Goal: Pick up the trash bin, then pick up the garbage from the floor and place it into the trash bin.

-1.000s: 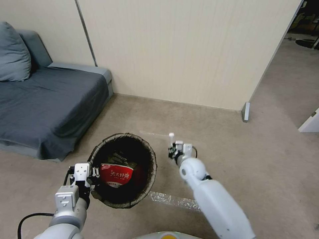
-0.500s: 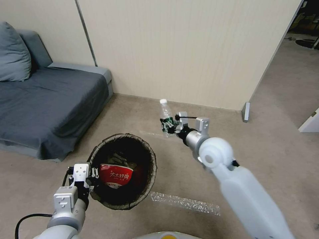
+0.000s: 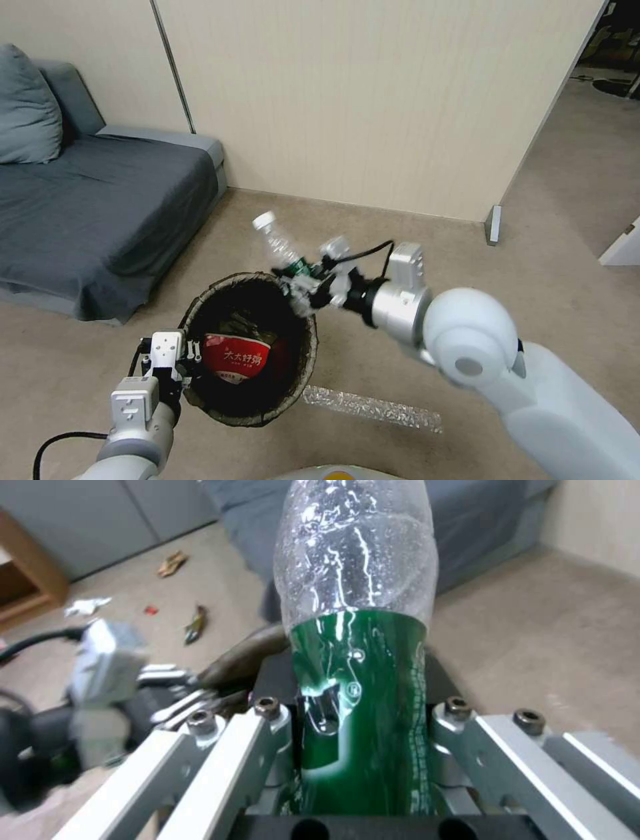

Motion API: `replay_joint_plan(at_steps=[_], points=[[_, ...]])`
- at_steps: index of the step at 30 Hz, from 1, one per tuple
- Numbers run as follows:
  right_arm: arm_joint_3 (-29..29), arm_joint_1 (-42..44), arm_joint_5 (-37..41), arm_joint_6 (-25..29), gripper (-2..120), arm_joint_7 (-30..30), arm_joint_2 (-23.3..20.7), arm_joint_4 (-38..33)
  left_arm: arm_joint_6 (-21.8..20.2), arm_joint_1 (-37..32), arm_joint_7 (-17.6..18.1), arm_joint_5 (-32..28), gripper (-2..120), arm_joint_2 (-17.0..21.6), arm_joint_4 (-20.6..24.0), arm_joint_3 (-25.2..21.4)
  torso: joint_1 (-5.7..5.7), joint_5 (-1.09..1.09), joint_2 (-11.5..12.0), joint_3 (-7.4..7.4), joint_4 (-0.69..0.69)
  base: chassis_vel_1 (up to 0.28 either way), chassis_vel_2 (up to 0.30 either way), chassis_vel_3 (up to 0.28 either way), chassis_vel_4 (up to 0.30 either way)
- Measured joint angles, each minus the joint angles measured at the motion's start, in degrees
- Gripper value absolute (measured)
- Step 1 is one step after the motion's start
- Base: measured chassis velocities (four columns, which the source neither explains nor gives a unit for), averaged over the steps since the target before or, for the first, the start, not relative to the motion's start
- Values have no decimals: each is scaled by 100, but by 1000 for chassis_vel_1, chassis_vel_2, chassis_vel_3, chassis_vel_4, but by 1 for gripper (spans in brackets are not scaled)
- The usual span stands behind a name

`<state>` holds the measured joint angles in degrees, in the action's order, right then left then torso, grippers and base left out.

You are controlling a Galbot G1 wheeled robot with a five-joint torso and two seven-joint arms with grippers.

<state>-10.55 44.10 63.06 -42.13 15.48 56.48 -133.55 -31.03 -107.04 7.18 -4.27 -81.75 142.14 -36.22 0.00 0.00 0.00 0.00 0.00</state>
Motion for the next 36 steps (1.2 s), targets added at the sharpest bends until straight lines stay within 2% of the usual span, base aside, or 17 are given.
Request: replay_joint_plan(at_steps=[9, 17, 23, 25, 28, 29, 36], points=[[-704, 53, 29, -18, 21, 362, 18, -83, -29, 6, 3, 0, 1, -1, -6, -3, 0, -1, 0, 0, -1, 0, 0, 0, 0], [-1173, 133, -203, -15, 21, 720, 262, 120, -30, 12, 4, 8, 1, -26, -11, 7, 0, -1, 0, 0, 0, 0, 0, 0, 0], [-1397, 140, -352, -9, 44, 1214, 604, 270, -30, 9, 4, 5, 1, -17, -8, -11, 0, -1, 0, 0, 0, 0, 0, 0, 0], [-1418, 142, -352, -9, 46, 1247, 647, 285, -30, 11, 5, 5, 1, -16, -8, -14, 0, -1, 0, 0, 0, 0, 0, 0, 0], [-1476, 85, -345, -8, 63, 1316, 791, 310, -33, 16, 5, -1, 1, -29, -4, -26, 0, 0, 0, 0, 0, 0, 0, 0, 0], [-1476, 85, -345, -8, 63, 1316, 791, 310, -33, 16, 5, -1, 1, -29, -4, -26, 0, 0, 0, 0, 0, 0, 0, 0, 0], [-1322, -262, -126, -3, 92, 1319, 613, 118, -90, 52, 5, -37, 1, -70, -4, -19, 0, 0, 0, 0, 0, 0, 0, 0, 0]])
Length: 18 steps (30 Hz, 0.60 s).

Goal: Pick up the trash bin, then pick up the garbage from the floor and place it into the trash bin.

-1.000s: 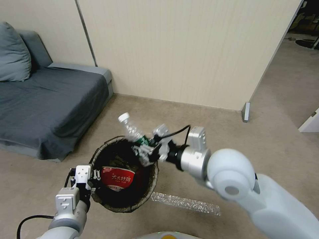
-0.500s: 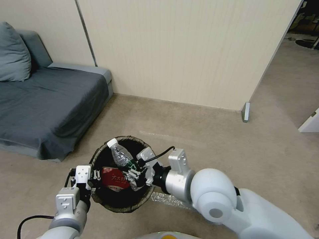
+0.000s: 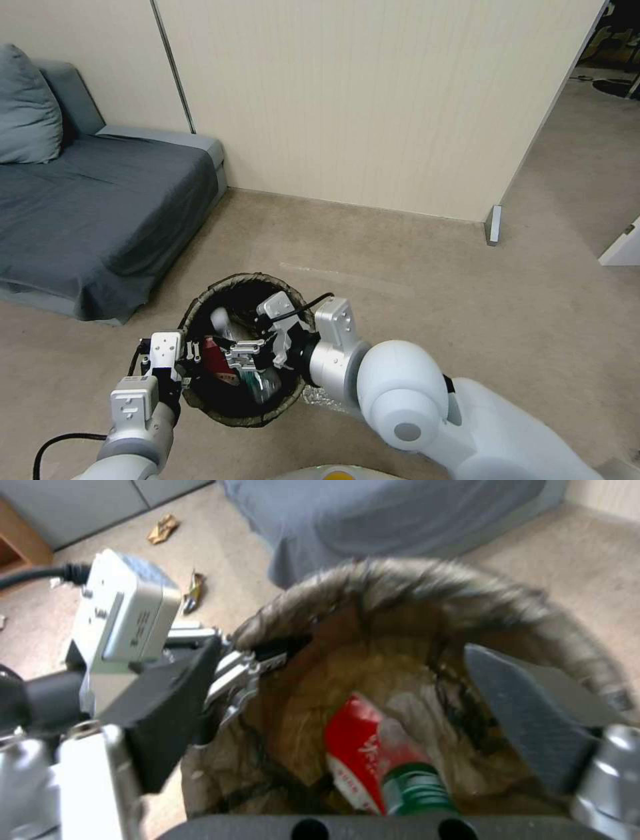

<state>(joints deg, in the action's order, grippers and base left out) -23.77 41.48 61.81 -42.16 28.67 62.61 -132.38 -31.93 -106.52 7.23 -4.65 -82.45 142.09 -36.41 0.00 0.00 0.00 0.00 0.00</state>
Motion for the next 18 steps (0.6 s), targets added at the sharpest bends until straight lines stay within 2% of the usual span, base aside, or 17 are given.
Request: replay_joint_plan(at_steps=[4, 11, 13, 18], points=[[101, -34, 41, 1, 99, 0, -138, -83, -2, -1, -3, -5, 1, -18, 8, 9, 0, 0, 0, 0, 0, 0, 0, 0, 0], [290, 164, -16, 2, 100, -47, -428, -300, -3, -21, -70, 15, 1, -20, 59, 31, 0, 1, 0, 0, 0, 0, 0, 0, 0], [371, 242, -103, 34, 100, -147, -508, -345, -3, -24, -70, 24, 1, -22, 62, 41, 0, 1, 0, 0, 0, 0, 0, 0, 0], [965, 690, -459, 366, 100, -906, -792, -626, -4, -39, -79, 29, 1, -4, 73, 75, 0, 1, 0, 0, 0, 0, 0, 0, 0]])
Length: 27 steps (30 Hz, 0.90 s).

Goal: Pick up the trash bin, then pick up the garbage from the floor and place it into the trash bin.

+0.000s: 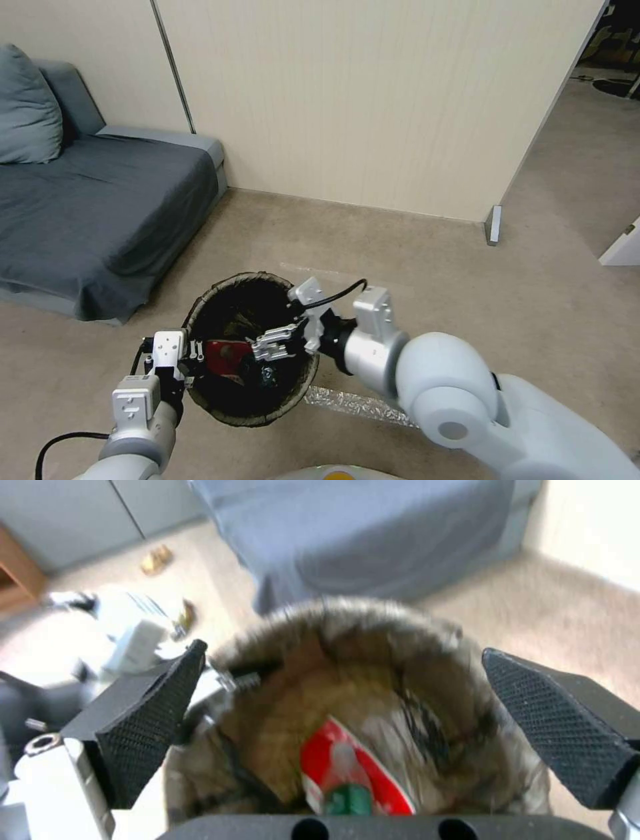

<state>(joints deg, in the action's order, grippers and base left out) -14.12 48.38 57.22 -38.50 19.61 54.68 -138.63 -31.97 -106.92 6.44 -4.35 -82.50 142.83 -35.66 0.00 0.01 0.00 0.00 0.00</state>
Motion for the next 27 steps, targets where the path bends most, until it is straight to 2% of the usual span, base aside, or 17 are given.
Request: replay_joint_plan(at_steps=[2, 6, 8, 9, 11, 13, 14, 16, 17, 19, 20, 23, 27], points=[[467, 443, -381, 270, 100, -461, -204, -188, -1, 2, -4, -1, 1, 19, 0, -5, 0, 0, 0, 0, 0, 0, 0, 0, 0], [830, 806, -832, 490, 100, -787, -317, -263, -2, 3, -9, -7, 1, 41, 0, -16, 0, 0, 0, 0, 1, 0, 0, 0, 0], [1624, 1665, -1825, 898, 100, -1262, -433, -328, -4, 8, -15, -25, 1, 68, 13, -61, 0, 1, 0, 0, -2, 0, 0, 0, 0], [1624, 1665, -1825, 898, 100, -1262, -433, -328, -4, 8, -15, -25, 1, 68, 13, -61, 0, 1, 0, 0, -2, 0, 0, 0, 0], [2297, 2582, -2713, 1454, 100, -1541, -381, -244, -28, 42, -15, -76, 1, 76, 30, -124, 0, 0, 0, 0, -1, 0, 0, 0, 0], [2485, 2812, -2926, 1627, 100, -1576, -331, -196, -35, 51, -16, -92, 1, 80, 31, -140, 0, 0, 0, 0, -2, 0, 0, 0, 0], [2766, 3179, -3279, 1973, 100, -1635, -222, -106, -47, 65, -17, -112, 1, 85, 32, -158, 0, 0, 0, 0, -1, 0, 0, 0, 0], [3102, 3624, -3963, 2623, 100, -1568, 27, 79, -61, 79, -23, -130, 1, 84, 33, -169, 0, 0, 0, 0, -2, 0, 0, 0, 0], [3102, 3624, -3963, 2623, 100, -1568, 27, 79, -61, 79, -23, -130, 1, 84, 33, -169, 0, 0, 0, 0, -2, 0, 0, 0, 0], [3317, 4053, -4724, 3414, 100, -1258, 488, 418, -64, 92, -55, -133, 1, 49, 31, -170, 0, 0, 0, -1, 0, 0, 0, 0, 0], [3317, 4053, -4724, 3414, 100, -1258, 488, 418, -64, 92, -55, -133, 1, 49, 31, -170, 0, 0, 0, -1, 0, 0, 0, 0, 0], [3406, 4513, -5229, 3997, 100, -920, 1044, 717, -64, 76, -64, -133, 1, 23, 34, -185, 0, 0, 0, -1, 0, 0, 0, 0, 0], [3392, 4748, -5439, 4171, 100, -479, 1215, 862, -86, 33, -65, -120, 1, 12, 44, -190, 0, -1, 0, -1, 0, 0, 0, 0, 0]])
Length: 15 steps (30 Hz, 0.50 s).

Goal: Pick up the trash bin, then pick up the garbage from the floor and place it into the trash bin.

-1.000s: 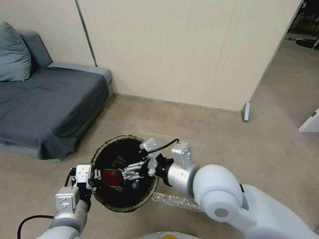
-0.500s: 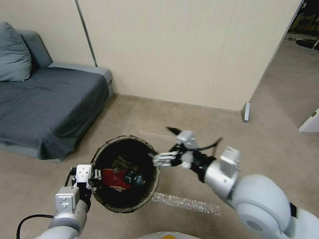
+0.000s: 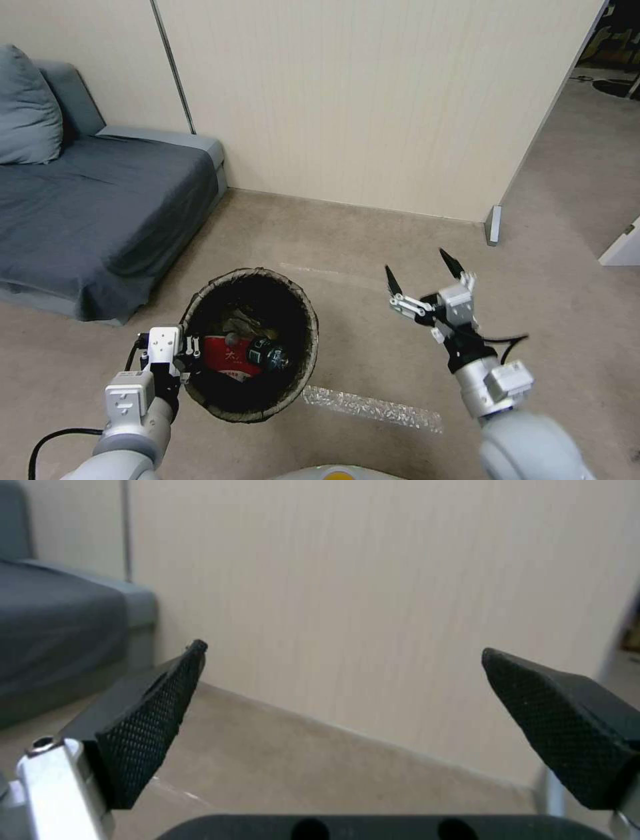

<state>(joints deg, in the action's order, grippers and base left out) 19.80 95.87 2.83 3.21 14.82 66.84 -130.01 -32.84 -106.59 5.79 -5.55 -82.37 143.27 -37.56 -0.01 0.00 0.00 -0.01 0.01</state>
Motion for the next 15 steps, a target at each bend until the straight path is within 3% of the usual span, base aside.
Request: replay_joint_plan(at_steps=[6, 15], points=[[128, 301, -59, 74, 100, 240, 353, 80, -17, -54, -4, 16, 1, -42, 1, -3, 0, 0, 0, 0, -1, 0, 0, 0, 0], [500, 521, 148, 134, 100, 122, 439, 80, -135, -79, -63, 9, 1, -84, 1, -84, 0, 0, 0, 0, -1, 0, 0, 0, 0]])
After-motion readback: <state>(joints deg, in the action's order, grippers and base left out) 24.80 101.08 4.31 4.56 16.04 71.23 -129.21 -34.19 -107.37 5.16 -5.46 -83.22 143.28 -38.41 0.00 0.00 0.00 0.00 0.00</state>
